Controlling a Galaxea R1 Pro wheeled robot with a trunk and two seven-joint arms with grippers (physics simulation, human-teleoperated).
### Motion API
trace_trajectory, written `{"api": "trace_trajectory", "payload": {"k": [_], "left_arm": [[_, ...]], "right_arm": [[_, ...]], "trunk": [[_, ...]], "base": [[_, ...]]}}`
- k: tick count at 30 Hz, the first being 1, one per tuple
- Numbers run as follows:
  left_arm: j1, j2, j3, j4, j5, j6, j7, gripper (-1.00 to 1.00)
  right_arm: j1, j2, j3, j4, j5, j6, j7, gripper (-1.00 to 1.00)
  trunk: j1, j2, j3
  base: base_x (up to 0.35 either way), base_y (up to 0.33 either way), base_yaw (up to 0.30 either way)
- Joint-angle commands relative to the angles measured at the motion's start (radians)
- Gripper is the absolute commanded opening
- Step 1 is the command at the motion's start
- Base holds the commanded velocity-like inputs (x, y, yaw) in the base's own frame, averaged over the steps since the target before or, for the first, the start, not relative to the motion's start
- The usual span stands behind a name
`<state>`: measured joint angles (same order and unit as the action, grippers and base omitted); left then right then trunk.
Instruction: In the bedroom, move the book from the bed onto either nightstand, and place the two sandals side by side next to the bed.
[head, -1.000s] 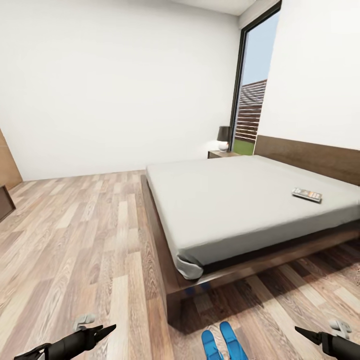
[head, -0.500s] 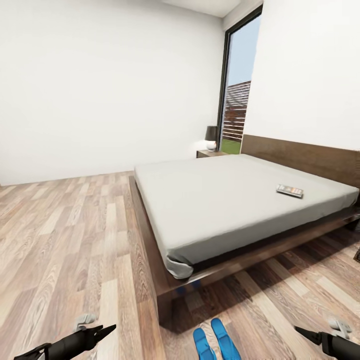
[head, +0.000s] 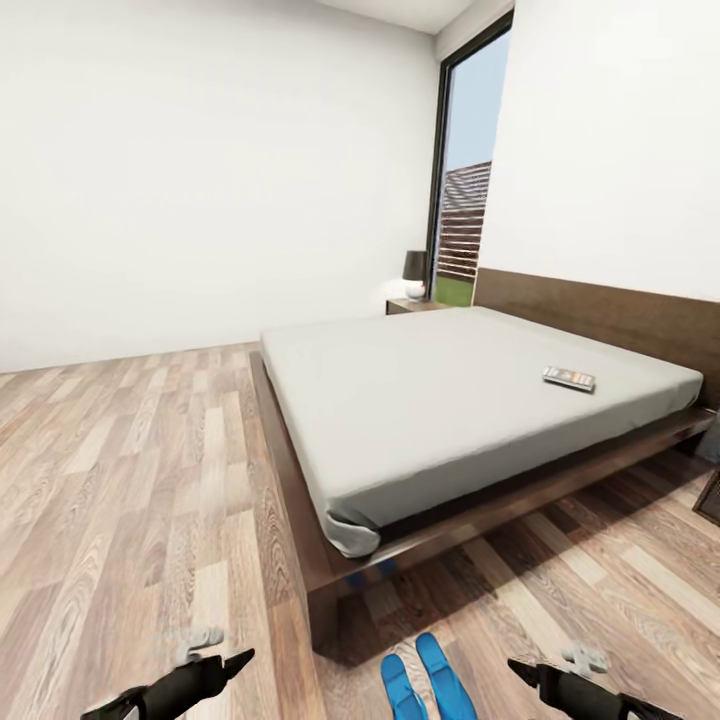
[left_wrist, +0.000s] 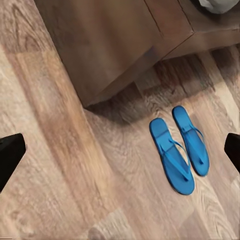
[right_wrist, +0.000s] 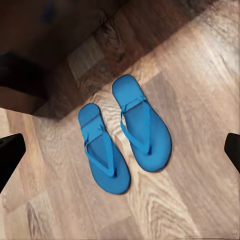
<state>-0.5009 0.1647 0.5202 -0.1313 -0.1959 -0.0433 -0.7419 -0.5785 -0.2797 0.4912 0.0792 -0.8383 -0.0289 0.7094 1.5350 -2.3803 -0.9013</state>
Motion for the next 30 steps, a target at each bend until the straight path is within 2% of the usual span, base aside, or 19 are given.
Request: {"api": "trace_trajectory", "payload": {"k": [1,3,7,30], "left_arm": [[-0.001,-0.014,0.009,0.013,-0.011,-0.018,0.041,1.0],[-0.001,-0.032,0.008,0.047,-0.012,-0.062,0.124,1.0],[-0.001,-0.04,0.007,0.074,-0.013,-0.106,0.166,1.0],[-0.001,-0.042,0.006,0.082,-0.013,-0.116,0.177,1.0]], "right_arm": [[-0.001,0.014,0.007,0.004,-0.008,-0.004,-0.016,1.0],[-0.001,0.028,0.007,0.003,-0.008,-0.004,-0.041,1.0],[-0.001,0.03,0.006,0.002,-0.008,-0.005,-0.051,1.0],[-0.001,0.03,0.006,0.003,-0.008,-0.005,-0.057,1.0]], "trunk": [[0.0,0.0,-0.002],[0.0,0.0,-0.003],[0.0,0.0,-0.007],[0.0,0.0,-0.021]], "base": [[0.0,0.0,-0.112],[0.0,0.0,-0.145],[0.0,0.0,-0.196],[0.0,0.0,-0.255]]}}
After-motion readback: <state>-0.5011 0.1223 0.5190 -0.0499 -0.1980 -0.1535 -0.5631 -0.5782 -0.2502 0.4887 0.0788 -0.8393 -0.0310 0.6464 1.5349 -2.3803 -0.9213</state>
